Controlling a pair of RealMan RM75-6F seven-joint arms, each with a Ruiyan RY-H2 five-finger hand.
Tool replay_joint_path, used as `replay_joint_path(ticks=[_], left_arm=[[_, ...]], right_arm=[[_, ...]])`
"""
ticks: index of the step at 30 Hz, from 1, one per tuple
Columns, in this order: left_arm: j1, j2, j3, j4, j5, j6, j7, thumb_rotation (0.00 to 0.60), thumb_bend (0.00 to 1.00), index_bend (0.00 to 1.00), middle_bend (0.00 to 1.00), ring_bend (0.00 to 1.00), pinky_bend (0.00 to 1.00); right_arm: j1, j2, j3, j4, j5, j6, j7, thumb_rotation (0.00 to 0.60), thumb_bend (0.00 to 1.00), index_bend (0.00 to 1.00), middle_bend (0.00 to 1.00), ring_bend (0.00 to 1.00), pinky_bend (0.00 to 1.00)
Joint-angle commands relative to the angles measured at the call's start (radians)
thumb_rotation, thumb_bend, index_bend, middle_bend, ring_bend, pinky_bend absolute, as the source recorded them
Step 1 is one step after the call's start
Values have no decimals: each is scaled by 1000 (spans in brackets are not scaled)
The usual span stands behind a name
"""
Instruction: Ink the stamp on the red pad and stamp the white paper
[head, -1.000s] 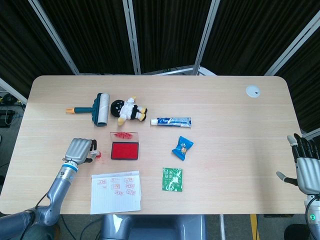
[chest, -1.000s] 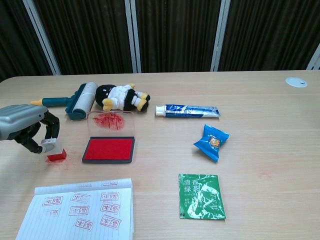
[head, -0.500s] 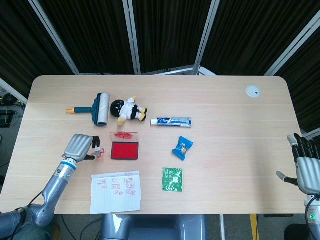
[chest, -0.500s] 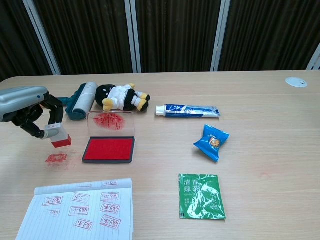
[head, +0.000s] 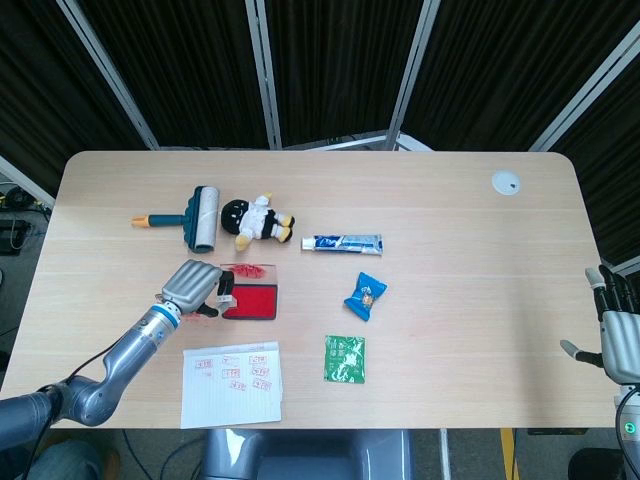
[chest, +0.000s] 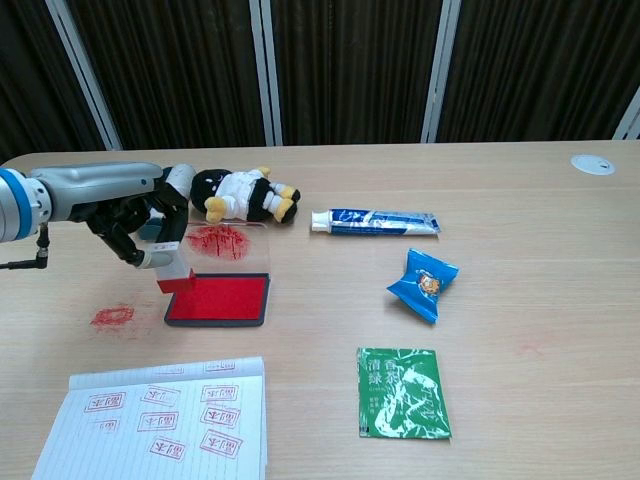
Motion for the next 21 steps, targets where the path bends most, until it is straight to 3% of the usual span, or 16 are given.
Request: replay_joint_path(ticks=[1,10,21], left_arm=[[-16,-21,2,28,21,-9,-20,600,491,554,553,799,745],[-42,-80,21,114,69,-8,-64,600,490,566,553,799,742],[-66,-141,30,186,38,-17,-61,600,490,570,558,798,740]], right_arm=[[2,-2,4,9,11,-8,4,600,0,0,0,0,0],[4,-5,6,18,23,-17,3,600,0,0,0,0,0],[9,-8,8,24,33,-27,0,600,0,0,0,0,0]])
